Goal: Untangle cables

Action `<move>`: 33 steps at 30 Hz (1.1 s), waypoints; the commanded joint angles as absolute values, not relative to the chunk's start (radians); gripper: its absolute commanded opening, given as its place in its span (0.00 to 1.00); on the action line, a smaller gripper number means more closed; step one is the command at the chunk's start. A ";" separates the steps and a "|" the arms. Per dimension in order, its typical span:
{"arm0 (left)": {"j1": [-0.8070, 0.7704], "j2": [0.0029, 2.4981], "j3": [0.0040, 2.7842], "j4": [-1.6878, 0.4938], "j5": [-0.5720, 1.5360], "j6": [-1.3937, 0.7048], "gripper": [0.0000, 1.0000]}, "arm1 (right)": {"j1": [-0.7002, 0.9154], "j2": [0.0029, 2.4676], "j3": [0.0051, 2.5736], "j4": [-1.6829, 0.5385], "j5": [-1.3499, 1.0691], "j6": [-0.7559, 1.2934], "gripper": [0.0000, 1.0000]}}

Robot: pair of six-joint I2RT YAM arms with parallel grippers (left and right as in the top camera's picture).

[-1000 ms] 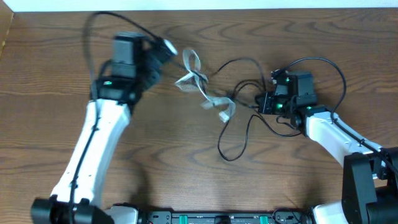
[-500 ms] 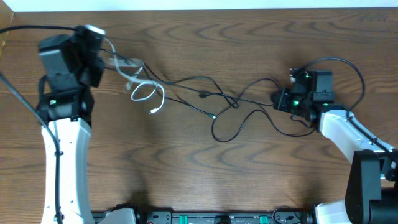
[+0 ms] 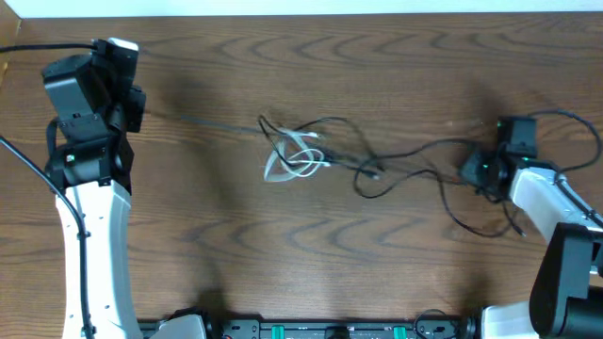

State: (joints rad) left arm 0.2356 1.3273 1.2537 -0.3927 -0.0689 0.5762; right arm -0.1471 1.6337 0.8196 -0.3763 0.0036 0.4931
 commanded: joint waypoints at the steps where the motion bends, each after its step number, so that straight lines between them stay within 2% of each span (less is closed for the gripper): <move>1: 0.259 1.306 1.261 -0.384 -0.124 0.570 0.08 | -0.217 1.644 0.816 -0.424 0.273 0.608 0.01; 6: 0.259 1.306 1.261 -0.391 -0.123 0.570 0.07 | -0.297 1.644 0.816 -0.475 0.277 0.740 0.01; 11: 0.259 1.306 1.261 -0.427 -0.078 0.562 0.07 | -0.334 1.644 0.816 -0.458 0.096 0.729 0.01; 13: 0.259 1.306 1.261 -0.455 -0.017 0.562 0.07 | -0.333 1.644 0.816 -0.436 0.006 0.681 0.08; 16: 0.259 1.308 1.261 -0.494 0.082 0.563 0.07 | -0.333 1.644 0.816 -0.371 -0.209 0.522 0.30; 17: 0.259 1.308 1.261 -0.510 0.125 0.563 0.07 | -0.333 1.644 0.816 -0.350 -0.269 0.476 0.45; 18: 0.259 1.310 1.261 -0.525 0.167 0.563 0.07 | -0.333 1.644 0.816 -0.321 -0.351 0.414 0.98; 21: 0.258 1.320 1.261 -0.574 0.298 0.567 0.07 | -0.333 1.644 0.816 -0.264 -0.513 0.318 0.99; 25: 0.254 1.345 1.261 -0.637 0.463 0.630 0.07 | -0.332 1.644 0.816 -0.235 -0.595 0.303 0.99; 29: 0.229 1.380 1.261 -0.697 0.525 0.698 0.08 | -0.320 1.644 0.816 -0.196 -0.807 0.194 0.99; 33: 0.172 1.419 1.261 -0.766 0.539 0.797 0.07 | -0.289 1.644 0.816 -0.151 -0.936 0.178 0.99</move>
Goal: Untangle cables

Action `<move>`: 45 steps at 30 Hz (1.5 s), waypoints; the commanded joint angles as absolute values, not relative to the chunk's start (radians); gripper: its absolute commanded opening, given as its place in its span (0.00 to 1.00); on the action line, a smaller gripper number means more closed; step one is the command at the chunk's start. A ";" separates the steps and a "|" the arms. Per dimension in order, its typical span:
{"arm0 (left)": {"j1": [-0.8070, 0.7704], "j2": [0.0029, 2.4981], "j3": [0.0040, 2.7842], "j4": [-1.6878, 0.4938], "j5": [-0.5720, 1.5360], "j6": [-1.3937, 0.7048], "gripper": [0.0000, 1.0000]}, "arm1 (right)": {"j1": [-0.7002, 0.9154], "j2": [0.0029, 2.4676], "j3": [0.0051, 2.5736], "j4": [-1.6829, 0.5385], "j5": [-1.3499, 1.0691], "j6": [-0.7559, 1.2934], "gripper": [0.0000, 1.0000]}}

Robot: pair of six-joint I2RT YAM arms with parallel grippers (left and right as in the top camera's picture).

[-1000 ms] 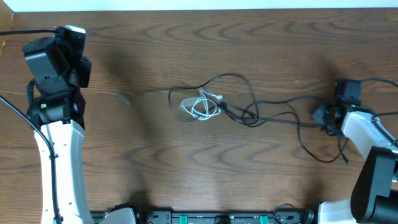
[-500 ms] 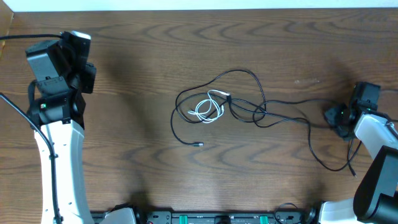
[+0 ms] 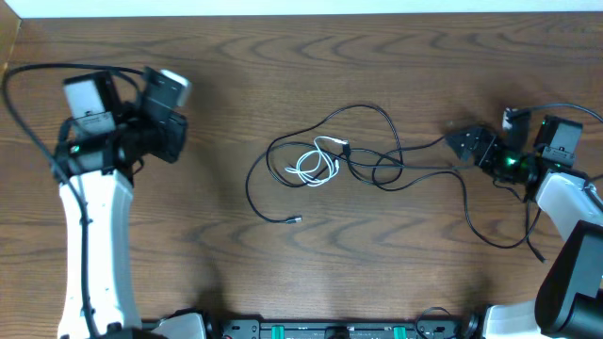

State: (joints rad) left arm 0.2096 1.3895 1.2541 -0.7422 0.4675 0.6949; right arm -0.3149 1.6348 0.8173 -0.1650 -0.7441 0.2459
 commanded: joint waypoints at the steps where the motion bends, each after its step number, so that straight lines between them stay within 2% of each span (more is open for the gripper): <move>1: 0.149 1.431 1.261 -0.780 0.539 0.820 0.08 | -0.278 1.644 0.816 -0.139 -0.961 0.178 0.99; 4: 0.091 1.453 1.261 -0.795 0.539 0.857 0.08 | -0.244 1.644 0.816 -0.089 -1.021 0.178 0.99; 9: 0.017 1.475 1.261 -0.801 0.538 0.891 0.08 | -0.217 1.639 0.818 -0.007 -0.987 0.192 0.99; 18: -0.006 1.478 1.261 -0.826 0.540 0.891 0.07 | -0.230 1.565 0.905 0.035 -0.916 0.269 0.99; 27: -0.031 1.478 1.261 -0.834 0.543 0.891 0.08 | -0.227 1.463 0.991 0.017 -0.676 0.435 0.99; 32: -0.052 1.480 1.261 -0.834 0.542 0.890 0.08 | -0.227 1.453 0.991 -0.136 -0.529 0.501 0.99; 35: -0.052 1.484 1.261 -0.833 0.542 0.890 0.07 | -0.223 1.453 0.991 -0.255 -0.549 0.533 0.99; 38: -0.052 1.490 1.261 -0.833 0.543 0.890 0.08 | -0.209 1.453 0.991 -0.393 -0.673 0.574 0.99; 42: -0.052 1.497 1.261 -0.833 0.543 0.890 0.07 | -0.188 1.453 0.991 -0.448 -0.918 0.580 0.99; 45: -0.052 1.497 1.261 -0.833 0.543 0.890 0.07 | -0.160 1.453 0.991 -0.486 -0.984 0.579 0.99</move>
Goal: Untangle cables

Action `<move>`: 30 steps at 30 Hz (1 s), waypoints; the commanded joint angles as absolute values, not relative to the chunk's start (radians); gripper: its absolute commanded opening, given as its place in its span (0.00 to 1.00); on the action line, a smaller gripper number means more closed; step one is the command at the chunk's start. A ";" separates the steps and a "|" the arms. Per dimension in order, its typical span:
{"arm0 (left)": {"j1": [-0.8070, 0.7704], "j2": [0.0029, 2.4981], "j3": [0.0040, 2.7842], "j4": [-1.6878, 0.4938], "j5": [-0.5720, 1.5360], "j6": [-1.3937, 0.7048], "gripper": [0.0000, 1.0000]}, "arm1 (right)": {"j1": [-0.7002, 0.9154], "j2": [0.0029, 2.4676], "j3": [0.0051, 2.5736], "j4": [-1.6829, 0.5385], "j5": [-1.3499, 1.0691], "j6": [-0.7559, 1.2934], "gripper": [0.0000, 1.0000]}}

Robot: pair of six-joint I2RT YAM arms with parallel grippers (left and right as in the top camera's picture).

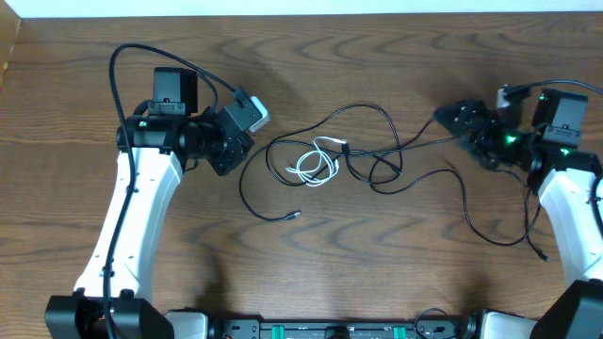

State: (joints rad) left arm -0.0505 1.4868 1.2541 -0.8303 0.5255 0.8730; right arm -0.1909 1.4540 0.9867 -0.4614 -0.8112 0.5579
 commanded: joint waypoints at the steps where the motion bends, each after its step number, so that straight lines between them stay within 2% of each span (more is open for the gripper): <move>1: -0.052 1.497 1.261 -0.833 0.543 0.890 0.08 | -0.144 1.453 0.991 -0.507 -0.978 0.578 0.99; 8: -0.052 1.497 1.261 -0.833 0.543 0.890 0.07 | 0.025 1.453 0.991 -0.602 -0.845 0.553 0.99; 12: -0.052 1.497 1.261 -0.833 0.543 0.890 0.08 | 0.146 1.453 0.991 -0.673 -0.618 0.563 0.99; 18: -0.052 1.497 1.261 -0.833 0.543 0.890 0.07 | 0.254 1.453 0.991 -0.785 -0.278 0.709 0.99; 26: -0.052 1.498 1.261 -0.832 0.543 0.890 0.07 | 0.290 1.453 0.991 -0.833 -0.279 0.774 0.99; 30: -0.052 1.498 1.261 -0.831 0.543 0.890 0.08 | 0.290 1.453 0.987 -0.851 -0.173 0.775 0.99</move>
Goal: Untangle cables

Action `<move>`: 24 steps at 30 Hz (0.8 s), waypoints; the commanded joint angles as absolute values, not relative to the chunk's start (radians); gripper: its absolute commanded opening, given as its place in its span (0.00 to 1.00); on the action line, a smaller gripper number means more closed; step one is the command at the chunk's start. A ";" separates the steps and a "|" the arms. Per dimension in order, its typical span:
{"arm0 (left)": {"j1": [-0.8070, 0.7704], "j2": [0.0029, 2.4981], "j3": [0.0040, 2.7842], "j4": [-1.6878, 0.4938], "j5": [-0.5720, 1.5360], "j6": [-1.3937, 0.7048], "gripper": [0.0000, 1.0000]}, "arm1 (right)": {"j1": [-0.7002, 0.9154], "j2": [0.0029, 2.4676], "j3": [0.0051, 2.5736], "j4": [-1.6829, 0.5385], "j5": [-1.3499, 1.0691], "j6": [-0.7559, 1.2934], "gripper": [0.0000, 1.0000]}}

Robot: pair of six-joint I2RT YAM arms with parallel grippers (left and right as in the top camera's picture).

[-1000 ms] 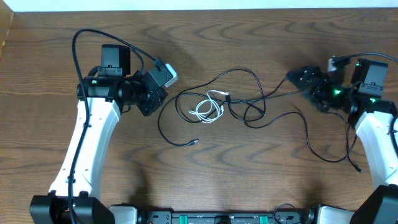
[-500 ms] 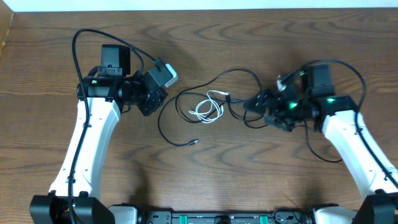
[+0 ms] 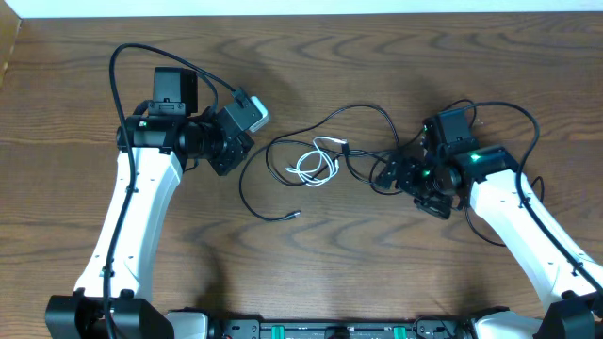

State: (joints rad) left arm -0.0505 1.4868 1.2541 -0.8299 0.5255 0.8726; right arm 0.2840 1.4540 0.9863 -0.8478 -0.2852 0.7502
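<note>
A long black cable (image 3: pixel 361 109) lies looped across the table's middle, one free end at the front (image 3: pixel 296 215). A small white cable (image 3: pixel 316 163) is coiled inside its left loop. My right gripper (image 3: pixel 392 174) sits low over the crossing of black strands right of the white coil; the arm hides whether its fingers are closed on a strand. My left gripper (image 3: pixel 236 151) hovers just left of the black loop, pointing toward it, apart from the cable. Its fingers are too dark to read.
The brown wooden table (image 3: pixel 311 273) carries only the cables. A stretch of black cable (image 3: pixel 476 224) trails off behind my right forearm (image 3: pixel 513 212). Each arm's own black lead arcs above its wrist. The table's far edge runs along the top.
My right gripper has moved from the far right, near the back, leftward and forward to the crossing of black strands. The left arm and the cables on the left are unchanged.
At first both grippers pulled the black cable taut between far left and far right, the white cable bunched mid-table. Then the cable lay slack in loops, with the left gripper apart from it. The left gripper then came beside the loop, and now the right is at the crossing.
</note>
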 commanded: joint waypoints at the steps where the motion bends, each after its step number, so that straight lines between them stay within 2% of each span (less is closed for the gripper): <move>1: -0.052 1.498 1.261 -0.829 0.543 0.890 0.07 | 0.290 1.453 0.982 -0.844 -0.120 0.777 0.99; 5: -0.052 1.498 1.261 -0.825 0.543 0.890 0.08 | 0.290 1.453 0.949 -0.767 0.024 0.808 0.99; 10: -0.052 1.498 1.261 -0.826 0.543 0.890 0.07 | 0.290 1.473 0.878 -0.600 0.039 0.808 0.88; 14: -0.052 1.498 1.261 -0.826 0.544 0.890 0.07 | 0.290 1.518 0.851 -0.556 0.039 0.829 0.85; 15: -0.052 1.498 1.261 -0.826 0.549 0.890 0.08 | 0.290 1.537 0.849 -0.548 0.039 0.833 0.80; 18: -0.052 1.498 1.261 -0.825 0.580 0.890 0.08 | 0.290 1.587 0.849 -0.526 0.038 0.833 0.34; 19: -0.052 1.498 1.261 -0.825 0.587 0.890 0.08 | 0.290 1.599 0.849 -0.520 0.037 0.833 0.14; 20: -0.052 1.498 1.261 -0.825 0.590 0.890 0.08 | 0.290 1.610 0.849 -0.514 0.032 0.833 0.03; 24: -0.052 1.498 1.261 -0.826 0.597 0.889 0.08 | 0.289 1.608 0.852 -0.509 0.013 0.833 0.01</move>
